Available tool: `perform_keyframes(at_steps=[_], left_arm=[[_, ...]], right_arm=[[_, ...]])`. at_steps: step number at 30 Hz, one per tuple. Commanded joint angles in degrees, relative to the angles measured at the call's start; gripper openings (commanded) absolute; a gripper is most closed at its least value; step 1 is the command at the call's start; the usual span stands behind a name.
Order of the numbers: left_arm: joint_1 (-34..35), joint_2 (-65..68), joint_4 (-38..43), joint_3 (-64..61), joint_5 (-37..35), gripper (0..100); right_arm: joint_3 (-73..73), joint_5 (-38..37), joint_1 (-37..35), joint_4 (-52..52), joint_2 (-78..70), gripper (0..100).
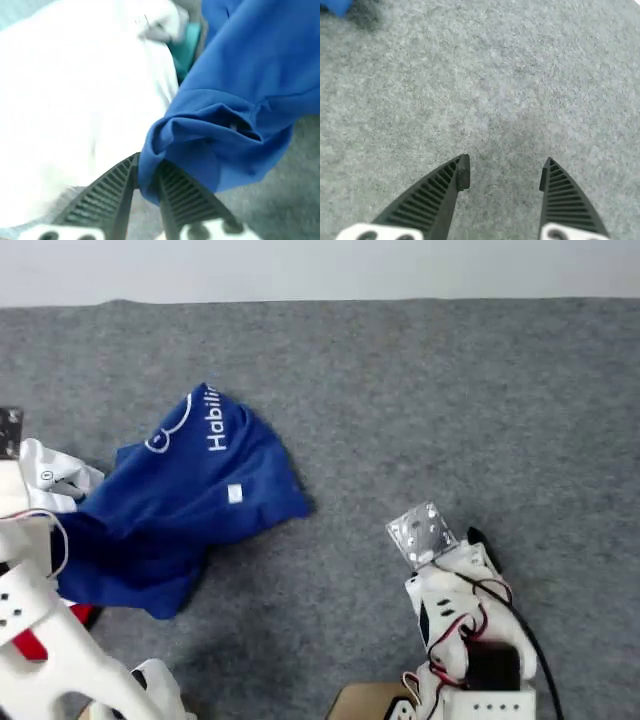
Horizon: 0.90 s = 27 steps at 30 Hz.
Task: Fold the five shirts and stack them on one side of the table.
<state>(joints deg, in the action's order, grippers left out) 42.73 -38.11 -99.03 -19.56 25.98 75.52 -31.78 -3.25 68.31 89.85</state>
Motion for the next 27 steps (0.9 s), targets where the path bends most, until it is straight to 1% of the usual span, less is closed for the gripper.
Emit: perform_keyframes(at_steps=[1,6,9,12,14,16,19,22,25,27], left_arm=[[0.53,-0.97,4.04,-4.35,0.44,0],[0.53,-0.97,10.2,-10.59,0.44,0],[0.62,-0.97,13.45,-13.49,0.44,0],[2.9,-0.97,18.02,-17.36,0.44,0],[4.84,-0.97,22.33,-20.88,0.44,0],[6.07,-0.97,25.41,-24.04,0.44,0],[6.15,-1.32,26.46,-26.51,0.44,0],[6.15,-1.32,26.55,-26.77,0.44,0],[6.07,-1.32,26.55,-26.77,0.44,0],[6.07,-1.32,26.55,-26.86,0.44,0]], right_arm=[[-11.43,-0.35,-1.8,-1.1,-16.22,24.0],[-26.2,-0.26,-7.43,0.75,-40.13,23.7],[-34.2,-0.26,-10.33,2.77,-51.82,23.7],[-41.05,-0.26,-12.53,4.09,-61.49,23.6],[-45.01,-0.26,-14.11,4.7,-66.86,20.8],[-48.44,-0.26,-15.69,4.7,-71.78,15.9],[-53.19,-0.35,-18.68,4.7,-78.29,12.7],[-58.64,-0.26,-21.32,4.7,-84.53,16.8],[-64.26,-0.18,-23.25,4.7,-90.42,26.6],[-68.48,1.76,-24.31,4.35,-94.2,31.6]])
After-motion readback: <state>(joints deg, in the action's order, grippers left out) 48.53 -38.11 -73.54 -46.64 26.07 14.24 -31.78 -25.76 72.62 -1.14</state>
